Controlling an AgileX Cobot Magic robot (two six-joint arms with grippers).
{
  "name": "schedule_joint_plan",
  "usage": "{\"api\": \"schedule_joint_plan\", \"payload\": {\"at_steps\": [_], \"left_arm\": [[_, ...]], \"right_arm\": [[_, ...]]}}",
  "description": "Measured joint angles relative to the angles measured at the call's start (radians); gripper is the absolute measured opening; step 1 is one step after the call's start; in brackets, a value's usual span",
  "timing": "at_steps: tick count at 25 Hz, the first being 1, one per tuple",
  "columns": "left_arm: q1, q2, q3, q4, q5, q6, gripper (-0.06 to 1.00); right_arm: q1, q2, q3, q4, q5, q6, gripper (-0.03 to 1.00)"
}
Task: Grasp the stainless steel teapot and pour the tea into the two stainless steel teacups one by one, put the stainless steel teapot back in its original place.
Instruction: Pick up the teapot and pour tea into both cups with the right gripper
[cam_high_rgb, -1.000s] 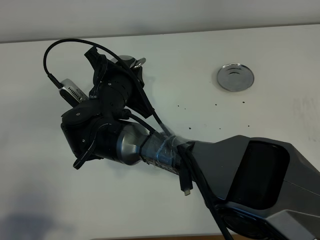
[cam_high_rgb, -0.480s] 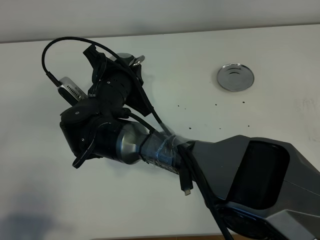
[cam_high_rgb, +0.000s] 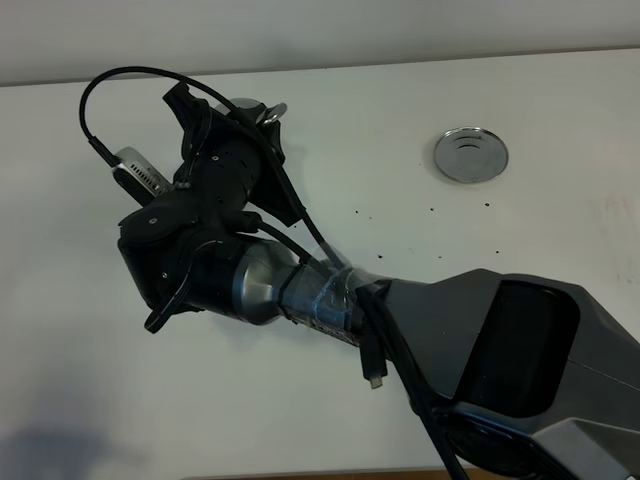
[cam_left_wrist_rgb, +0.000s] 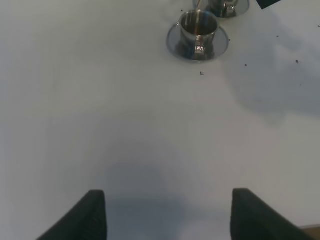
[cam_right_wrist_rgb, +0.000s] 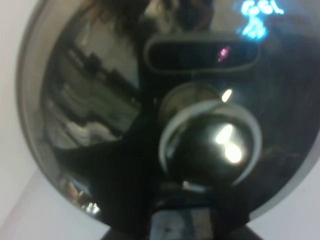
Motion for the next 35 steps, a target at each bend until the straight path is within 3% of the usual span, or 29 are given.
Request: {"api": "schedule_joint_plan", "payload": {"at_steps": [10,23,28,35], "left_arm": [[0.0,0.0,0.0,0.0,0.0,0.0,0.59],[0.0,0.0,0.0,0.0,0.0,0.0,0.59],[0.0,0.0,0.0,0.0,0.0,0.0,0.59],[0.0,0.0,0.0,0.0,0.0,0.0,0.59]], "right_arm": [[-0.014,0.0,0.0,0.023,0.0,-0.001,0.19],[-0.014,0.0,0.0,0.181,0.0,0.095,0.19],[-0.014,-0.004,-0.004,0.267,0.0,0.16,0.19],[-0.018,-0.095,-0.036,0.468,0.002,0.233,0.19]]}}
